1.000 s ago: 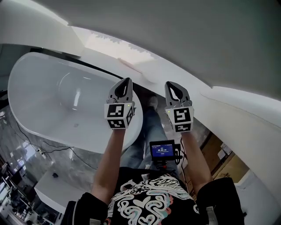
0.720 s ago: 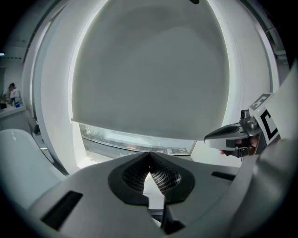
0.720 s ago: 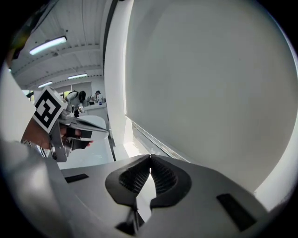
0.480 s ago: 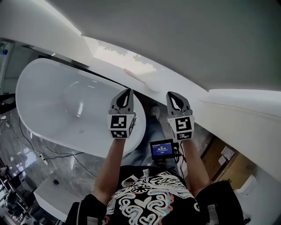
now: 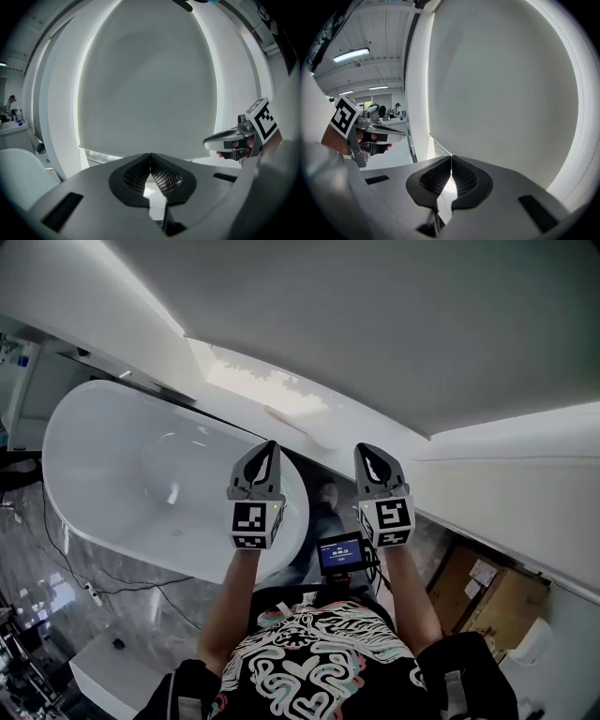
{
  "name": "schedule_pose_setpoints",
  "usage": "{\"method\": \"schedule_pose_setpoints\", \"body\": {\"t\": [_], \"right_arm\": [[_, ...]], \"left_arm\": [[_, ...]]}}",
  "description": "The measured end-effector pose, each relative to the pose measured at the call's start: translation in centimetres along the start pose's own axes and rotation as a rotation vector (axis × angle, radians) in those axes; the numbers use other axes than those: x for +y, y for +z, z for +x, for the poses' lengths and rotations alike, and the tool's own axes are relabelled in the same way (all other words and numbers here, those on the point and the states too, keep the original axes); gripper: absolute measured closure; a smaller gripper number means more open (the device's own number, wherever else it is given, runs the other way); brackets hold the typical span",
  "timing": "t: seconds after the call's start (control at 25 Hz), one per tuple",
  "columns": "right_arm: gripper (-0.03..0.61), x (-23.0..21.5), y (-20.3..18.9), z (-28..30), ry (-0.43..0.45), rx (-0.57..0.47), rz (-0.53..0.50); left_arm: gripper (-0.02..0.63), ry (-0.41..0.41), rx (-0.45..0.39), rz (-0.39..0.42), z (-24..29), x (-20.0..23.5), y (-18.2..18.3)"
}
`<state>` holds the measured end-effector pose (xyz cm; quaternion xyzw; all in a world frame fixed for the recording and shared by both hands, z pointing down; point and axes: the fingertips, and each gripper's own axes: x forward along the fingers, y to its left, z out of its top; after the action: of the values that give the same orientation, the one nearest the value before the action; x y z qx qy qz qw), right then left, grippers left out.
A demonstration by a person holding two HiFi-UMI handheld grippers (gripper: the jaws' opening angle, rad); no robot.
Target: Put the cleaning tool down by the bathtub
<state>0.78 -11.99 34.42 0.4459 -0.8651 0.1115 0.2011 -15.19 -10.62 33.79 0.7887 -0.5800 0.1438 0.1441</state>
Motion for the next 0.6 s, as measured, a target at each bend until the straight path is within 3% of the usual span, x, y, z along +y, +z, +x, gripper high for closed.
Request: {"method": "schedule_pose_setpoints", "body": {"t": [0.6], "right_arm": [[0.551,1.0,8.1,-6.3,-0.057,-0.141,-0.017]], "left_arm": [[0.597,0.046,-0.188,-0.021,-7.1,0.7,8.7]]}}
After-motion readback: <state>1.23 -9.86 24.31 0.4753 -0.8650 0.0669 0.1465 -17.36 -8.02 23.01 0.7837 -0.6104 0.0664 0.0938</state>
